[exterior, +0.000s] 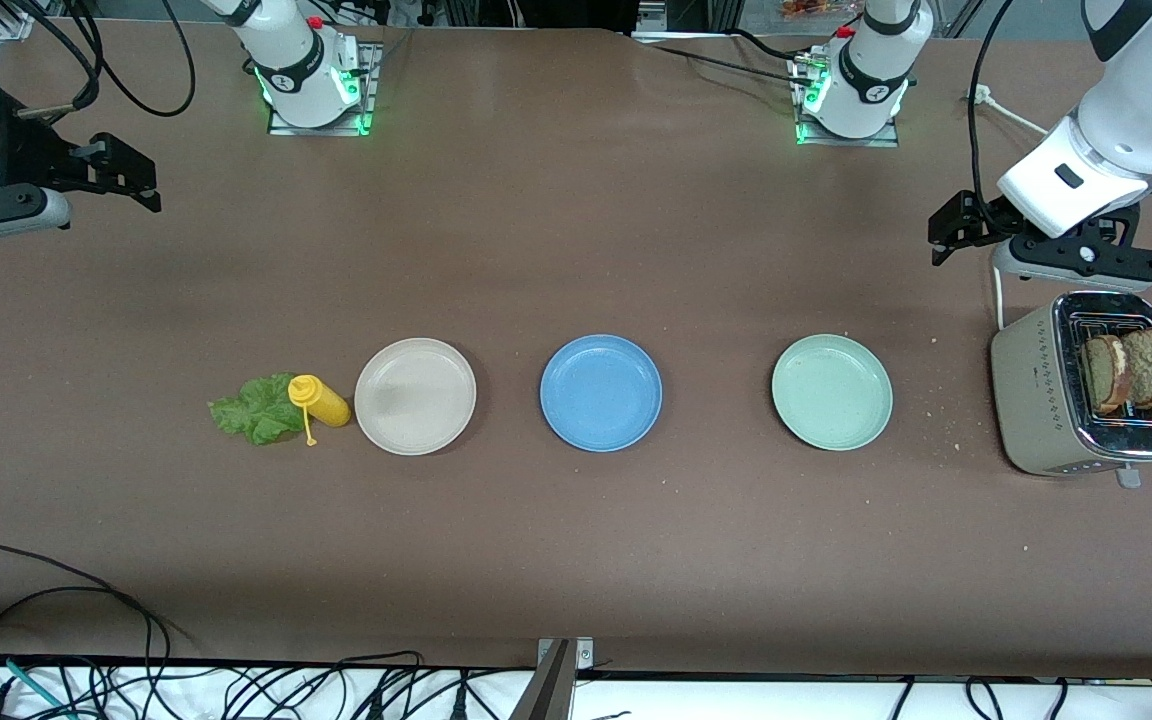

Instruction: Make sandwich in blue plate with both arms

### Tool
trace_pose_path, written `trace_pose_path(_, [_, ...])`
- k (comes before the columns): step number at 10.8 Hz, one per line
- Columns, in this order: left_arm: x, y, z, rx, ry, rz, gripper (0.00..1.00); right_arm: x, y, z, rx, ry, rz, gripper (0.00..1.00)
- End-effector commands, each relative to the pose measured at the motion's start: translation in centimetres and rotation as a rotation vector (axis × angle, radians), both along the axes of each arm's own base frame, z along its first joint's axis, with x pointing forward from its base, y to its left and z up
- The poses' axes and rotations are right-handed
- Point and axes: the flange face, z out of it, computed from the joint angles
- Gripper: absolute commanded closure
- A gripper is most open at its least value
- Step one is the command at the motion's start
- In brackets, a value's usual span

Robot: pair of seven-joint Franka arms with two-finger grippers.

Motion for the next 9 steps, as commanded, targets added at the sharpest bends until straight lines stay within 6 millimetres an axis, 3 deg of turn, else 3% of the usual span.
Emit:
trace_pose_path(1, [0.27, 0.05, 0.45, -0.008, 0.006, -0.012, 0.00, -0.35, 0.02, 0.90, 0.016, 0.002, -0.013, 0.00])
trace_pose_path(9, [0.25, 0.06, 0.44, -0.008, 0.007, -0.012, 0.00, -0.11, -0.30, 1.20, 0.016, -0.005, -0.007, 0.00])
